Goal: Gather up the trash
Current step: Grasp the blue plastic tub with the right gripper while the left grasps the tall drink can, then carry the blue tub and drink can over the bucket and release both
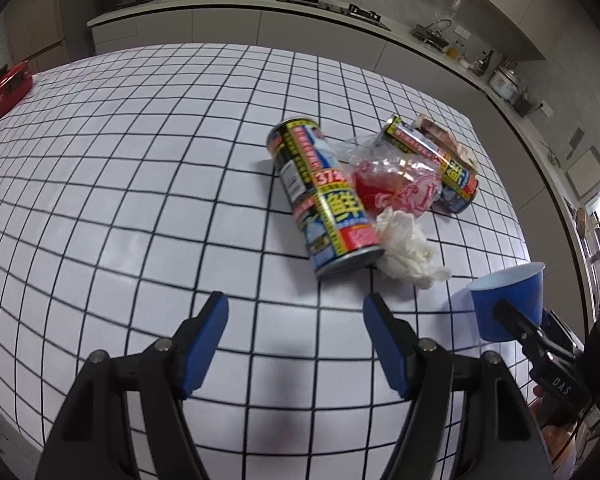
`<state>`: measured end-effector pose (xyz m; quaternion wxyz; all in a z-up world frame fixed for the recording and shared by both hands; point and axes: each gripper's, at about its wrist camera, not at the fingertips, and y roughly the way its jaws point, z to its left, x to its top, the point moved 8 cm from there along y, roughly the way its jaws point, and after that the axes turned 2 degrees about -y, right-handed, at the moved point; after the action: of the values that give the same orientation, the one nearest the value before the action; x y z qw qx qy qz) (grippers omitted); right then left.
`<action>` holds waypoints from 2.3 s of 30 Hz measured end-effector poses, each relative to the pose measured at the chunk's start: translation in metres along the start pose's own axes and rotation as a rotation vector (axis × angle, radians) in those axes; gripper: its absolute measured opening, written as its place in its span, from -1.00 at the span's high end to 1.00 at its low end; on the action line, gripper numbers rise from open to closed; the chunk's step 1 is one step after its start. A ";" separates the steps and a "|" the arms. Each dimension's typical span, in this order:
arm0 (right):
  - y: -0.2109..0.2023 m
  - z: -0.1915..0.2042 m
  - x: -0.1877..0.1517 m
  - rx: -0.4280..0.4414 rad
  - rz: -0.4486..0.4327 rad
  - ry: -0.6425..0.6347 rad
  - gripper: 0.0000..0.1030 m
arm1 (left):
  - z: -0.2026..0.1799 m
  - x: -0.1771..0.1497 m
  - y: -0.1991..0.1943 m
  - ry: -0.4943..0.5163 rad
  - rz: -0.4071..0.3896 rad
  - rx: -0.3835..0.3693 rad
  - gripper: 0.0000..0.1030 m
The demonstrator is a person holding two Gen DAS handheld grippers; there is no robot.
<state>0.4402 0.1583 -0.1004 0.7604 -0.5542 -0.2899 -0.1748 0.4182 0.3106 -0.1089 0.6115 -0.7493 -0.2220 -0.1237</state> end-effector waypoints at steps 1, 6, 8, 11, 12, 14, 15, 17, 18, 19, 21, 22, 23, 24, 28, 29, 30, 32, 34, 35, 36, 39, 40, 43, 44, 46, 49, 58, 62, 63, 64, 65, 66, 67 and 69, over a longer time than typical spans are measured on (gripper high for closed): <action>-0.001 -0.004 0.002 -0.014 -0.009 0.011 -0.55 | -0.003 0.003 0.002 0.005 0.000 -0.004 -0.39; -0.011 -0.033 0.011 -0.128 -0.070 0.078 -0.55 | -0.017 0.021 0.014 0.035 0.005 -0.020 -0.39; -0.015 -0.050 0.017 -0.185 -0.098 0.118 -0.55 | -0.020 0.027 0.019 0.040 0.004 -0.023 -0.39; -0.018 -0.073 0.027 -0.258 -0.131 0.175 -0.55 | -0.024 0.037 0.027 0.042 0.005 -0.023 -0.39; -0.018 -0.079 0.029 -0.279 -0.139 0.191 -0.55 | -0.024 0.040 0.030 0.041 0.005 -0.021 -0.39; -0.018 -0.088 0.034 -0.316 -0.152 0.208 -0.55 | -0.025 0.046 0.036 0.035 0.010 -0.023 -0.38; -0.017 -0.091 0.035 -0.330 -0.154 0.214 -0.55 | -0.025 0.049 0.040 0.030 0.013 -0.025 -0.39; -0.013 -0.095 0.037 -0.358 -0.150 0.219 -0.55 | -0.025 0.055 0.049 0.019 0.016 -0.023 -0.39; -0.011 -0.096 0.037 -0.364 -0.146 0.221 -0.55 | -0.025 0.057 0.052 0.015 0.020 -0.023 -0.39; -0.009 -0.098 0.038 -0.372 -0.140 0.221 -0.55 | -0.025 0.059 0.056 0.011 0.025 -0.024 -0.38; -0.007 -0.101 0.037 -0.382 -0.135 0.224 -0.55 | -0.024 0.062 0.064 0.008 0.028 -0.016 -0.38; -0.006 -0.102 0.036 -0.383 -0.134 0.230 -0.55 | -0.023 0.063 0.068 0.005 0.031 -0.016 -0.38; -0.006 -0.103 0.036 -0.383 -0.132 0.234 -0.55 | -0.022 0.064 0.071 0.001 0.034 -0.016 -0.38; -0.005 -0.105 0.035 -0.385 -0.130 0.237 -0.55 | -0.021 0.063 0.074 -0.004 0.037 -0.016 -0.37; -0.005 -0.111 0.033 -0.393 -0.127 0.256 -0.55 | -0.016 0.060 0.082 -0.025 0.051 -0.028 -0.22; -0.005 -0.111 0.033 -0.397 -0.127 0.260 -0.55 | -0.016 0.061 0.081 -0.023 0.041 -0.025 -0.21; -0.006 -0.112 0.032 -0.399 -0.128 0.264 -0.55 | -0.015 0.061 0.080 -0.021 0.036 -0.026 -0.20; -0.006 -0.112 0.031 -0.394 -0.129 0.271 -0.55 | -0.013 0.060 0.078 -0.025 0.025 -0.035 -0.15; -0.006 -0.111 0.030 -0.392 -0.127 0.273 -0.55 | -0.009 0.058 0.074 -0.034 0.014 -0.043 -0.10; -0.007 -0.110 0.029 -0.389 -0.128 0.273 -0.55 | -0.007 0.057 0.072 -0.043 0.011 -0.048 -0.08; -0.008 -0.109 0.028 -0.388 -0.128 0.274 -0.55 | -0.005 0.055 0.070 -0.049 0.009 -0.055 -0.07; -0.010 -0.107 0.027 -0.389 -0.131 0.276 -0.55 | 0.000 0.053 0.059 -0.045 -0.020 -0.064 -0.05; -0.012 -0.106 0.027 -0.390 -0.135 0.277 -0.55 | 0.002 0.053 0.053 -0.039 -0.035 -0.060 -0.05; -0.016 -0.104 0.029 -0.389 -0.146 0.278 -0.55 | 0.009 0.054 0.038 -0.039 -0.063 -0.067 -0.04; -0.017 -0.102 0.029 -0.386 -0.148 0.279 -0.55 | 0.010 0.054 0.031 -0.036 -0.071 -0.069 -0.04; -0.019 -0.098 0.027 -0.381 -0.149 0.280 -0.55 | 0.009 0.052 0.020 -0.033 -0.085 -0.081 -0.04; -0.024 -0.091 0.023 -0.377 -0.158 0.279 -0.55 | -0.002 0.047 0.007 -0.008 -0.096 -0.113 -0.04; -0.077 -0.115 -0.012 -0.435 -0.190 0.382 -0.55 | -0.098 0.010 -0.009 0.182 -0.037 -0.311 -0.04; -0.122 -0.153 -0.032 -0.502 -0.224 0.425 -0.55 | -0.162 -0.014 -0.007 0.263 0.011 -0.385 -0.04; -0.135 -0.167 -0.039 -0.519 -0.236 0.445 -0.55 | -0.177 -0.019 -0.007 0.281 0.019 -0.396 -0.04; -0.147 -0.183 -0.047 -0.532 -0.247 0.466 -0.55 | -0.196 -0.027 -0.006 0.303 0.031 -0.410 -0.04; -0.158 -0.198 -0.056 -0.542 -0.253 0.486 -0.55 | -0.214 -0.034 -0.005 0.322 0.045 -0.423 -0.04; -0.167 -0.214 -0.064 -0.551 -0.255 0.504 -0.55 | -0.234 -0.041 -0.005 0.340 0.059 -0.435 -0.04; -0.176 -0.233 -0.073 -0.557 -0.254 0.521 -0.55 | -0.255 -0.049 -0.003 0.355 0.070 -0.444 -0.04; -0.188 -0.269 -0.090 -0.557 -0.249 0.542 -0.55 | -0.293 -0.060 0.003 0.372 0.086 -0.456 -0.04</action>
<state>0.3269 -0.1614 -0.0761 0.6032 -0.6335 -0.0854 -0.4769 0.3927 0.0151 -0.0736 0.4623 -0.8406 -0.0409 -0.2794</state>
